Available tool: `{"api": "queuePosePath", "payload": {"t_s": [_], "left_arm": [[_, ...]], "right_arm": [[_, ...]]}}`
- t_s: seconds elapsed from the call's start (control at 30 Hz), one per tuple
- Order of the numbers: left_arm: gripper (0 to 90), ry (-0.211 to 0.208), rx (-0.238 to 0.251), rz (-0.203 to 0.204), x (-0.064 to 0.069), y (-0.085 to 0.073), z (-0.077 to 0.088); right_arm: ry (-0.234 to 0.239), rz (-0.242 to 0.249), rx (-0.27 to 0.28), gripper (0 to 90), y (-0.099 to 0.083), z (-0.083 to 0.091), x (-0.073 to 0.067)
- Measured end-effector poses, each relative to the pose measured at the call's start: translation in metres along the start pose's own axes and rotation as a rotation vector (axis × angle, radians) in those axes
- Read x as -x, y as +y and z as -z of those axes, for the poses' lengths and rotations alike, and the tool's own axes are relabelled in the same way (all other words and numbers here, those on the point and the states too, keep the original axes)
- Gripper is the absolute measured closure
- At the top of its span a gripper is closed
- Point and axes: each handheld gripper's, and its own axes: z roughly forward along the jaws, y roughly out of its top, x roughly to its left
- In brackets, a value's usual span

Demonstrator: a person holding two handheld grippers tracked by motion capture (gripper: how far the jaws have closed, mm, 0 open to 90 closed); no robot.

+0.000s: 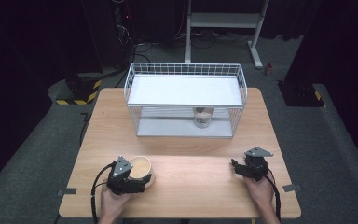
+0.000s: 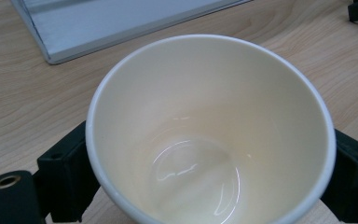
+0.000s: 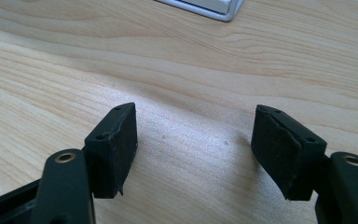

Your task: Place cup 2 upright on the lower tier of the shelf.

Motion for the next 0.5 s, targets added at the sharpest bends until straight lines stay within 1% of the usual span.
{"api": "queuePosePath", "payload": {"t_s": [0.13, 0.23, 0.3, 0.37, 0.43, 0.5], "left_arm": [[9.6, -0.023, -0.005, 0.002, 0.002, 0.007, -0.004], [9.6, -0.022, -0.002, -0.002, 0.004, 0.011, -0.005], [9.6, -0.023, 0.006, 0.008, 0.005, 0.018, -0.007], [9.6, -0.025, 0.01, 0.009, 0.004, 0.019, -0.007], [9.6, -0.032, 0.017, 0.028, 0.005, 0.023, -0.008], [9.7, -0.031, 0.018, 0.022, 0.005, 0.024, -0.009]], "right_arm": [[-0.003, 0.005, 0.003, 31.5, 0.0, 0.0, -0.001], [-0.001, -0.002, 0.0, 31.4, 0.0, 0.0, 0.0], [0.002, -0.003, -0.001, 31.5, 0.0, 0.0, 0.0], [0.001, -0.003, -0.001, 31.5, 0.0, 0.0, 0.0], [-0.001, 0.001, 0.001, 31.5, 0.0, 0.0, 0.0], [0.001, -0.002, -0.001, 31.5, 0.0, 0.0, 0.0]]}}
